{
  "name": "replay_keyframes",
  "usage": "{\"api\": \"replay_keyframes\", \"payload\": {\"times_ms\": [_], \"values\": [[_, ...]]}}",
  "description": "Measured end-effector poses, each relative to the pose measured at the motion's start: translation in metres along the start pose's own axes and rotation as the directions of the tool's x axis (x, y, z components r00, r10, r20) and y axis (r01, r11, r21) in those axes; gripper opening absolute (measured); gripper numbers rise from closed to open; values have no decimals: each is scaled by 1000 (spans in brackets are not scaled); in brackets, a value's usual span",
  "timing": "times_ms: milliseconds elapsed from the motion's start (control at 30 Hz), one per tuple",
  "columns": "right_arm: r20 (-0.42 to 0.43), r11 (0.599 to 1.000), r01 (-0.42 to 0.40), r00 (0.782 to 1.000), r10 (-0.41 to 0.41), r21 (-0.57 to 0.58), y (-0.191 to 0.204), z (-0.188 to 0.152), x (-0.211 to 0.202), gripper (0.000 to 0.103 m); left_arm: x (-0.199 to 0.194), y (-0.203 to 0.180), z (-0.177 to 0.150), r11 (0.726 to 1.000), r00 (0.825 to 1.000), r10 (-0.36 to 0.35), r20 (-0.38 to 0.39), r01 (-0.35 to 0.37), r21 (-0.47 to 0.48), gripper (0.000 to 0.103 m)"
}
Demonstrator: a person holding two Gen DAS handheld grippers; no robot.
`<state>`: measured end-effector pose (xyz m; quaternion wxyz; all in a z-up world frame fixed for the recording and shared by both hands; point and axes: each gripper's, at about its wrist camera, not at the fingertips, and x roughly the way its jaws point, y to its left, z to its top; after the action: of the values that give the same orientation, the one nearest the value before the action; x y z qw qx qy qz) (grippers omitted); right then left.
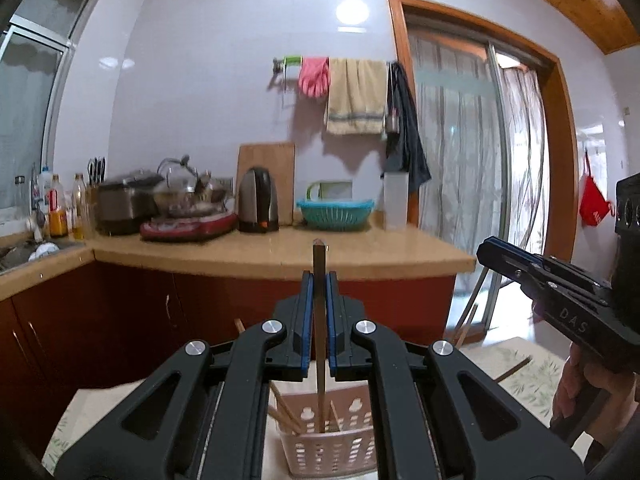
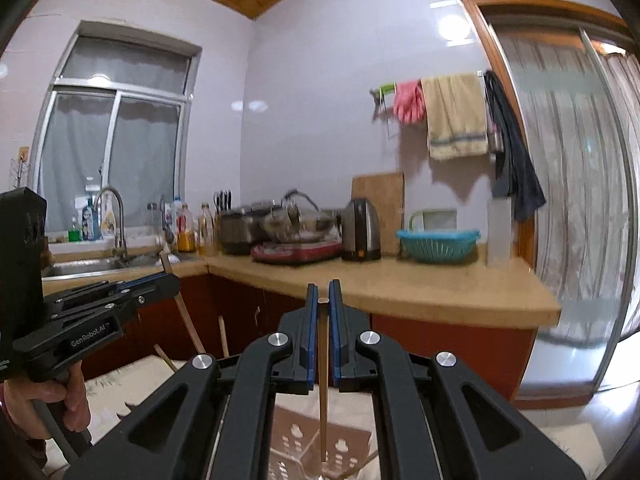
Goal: Organize utensils
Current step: 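Open both tools to release the chopsticks into the holder, then close the left tool on a loose chopstick while the right tool grasps another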
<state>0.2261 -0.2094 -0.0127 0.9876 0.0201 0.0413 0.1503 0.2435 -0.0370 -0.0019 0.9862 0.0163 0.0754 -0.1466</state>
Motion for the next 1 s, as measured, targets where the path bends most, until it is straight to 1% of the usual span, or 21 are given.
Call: {"api": "replay_keyframes", "payload": {"times_ms": [100,133,167,200,233,267,300,333,367,433,467,633,767,833,900,1000], "values": [[-72,1000,-3,997,4,15,-3,-16,12,6,11,0,-14,1000,999,-5,-45,5,7,8],[-83,1000,-2,997,3,16,-3,-19,13,7,11,0,-17,1000,999,-8,-53,8,6,11],[-86,1000,-3,996,4,14,-2,-21,13,8,12,0,-19,1000,998,-9,-58,9,5,17],[-91,1000,-2,996,3,9,-1,-22,13,13,13,0,-20,1000,998,-9,-62,10,4,22],[-91,1000,-1,996,0,-2,1,-22,10,21,11,0,-21,1000,998,-8,-61,8,4,32],[-86,1000,0,996,-1,-9,2,-21,8,25,9,0,-21,1000,998,-7,-59,7,3,38],[-76,1000,2,997,-3,-19,4,-19,3,31,6,0,-20,1000,999,-8,-54,8,3,40],[-68,1000,3,998,-5,-25,5,-17,0,33,3,0,-19,1000,999,-8,-48,9,4,44],[-61,1000,4,998,-5,-31,6,-14,-3,33,-1,0,-17,1000,999,-8,-42,8,6,48],[-50,999,1,999,-3,-38,10,-8,-13,35,-5,0,-14,1000,999,-8,-37,8,6,51],[-47,999,0,999,-1,-39,10,-6,-16,36,-8,0,-13,1000,999,-8,-34,8,5,54],[-28,999,7,1000,-8,-51,16,0,-43,40,-37,-5,-13,1000,1000,-2,-26,2,10,58],[-52,999,18,998,-20,-36,17,-10,-66,41,-62,-9,-28,999,999,20,-49,-18,27,61],[-86,999,36,996,-39,-35,18,-25,-77,42,-72,-12,-40,999,997,37,-67,-34,38,61],[-122,999,44,991,-46,-19,17,-40,-83,42,-82,-13,-57,998,994,47,-101,-44,38,61],[-205,998,67,977,-62,17,14,-76,-94,42,-92,-15,-86,998,983,59,-171,-54,36,61]]}}
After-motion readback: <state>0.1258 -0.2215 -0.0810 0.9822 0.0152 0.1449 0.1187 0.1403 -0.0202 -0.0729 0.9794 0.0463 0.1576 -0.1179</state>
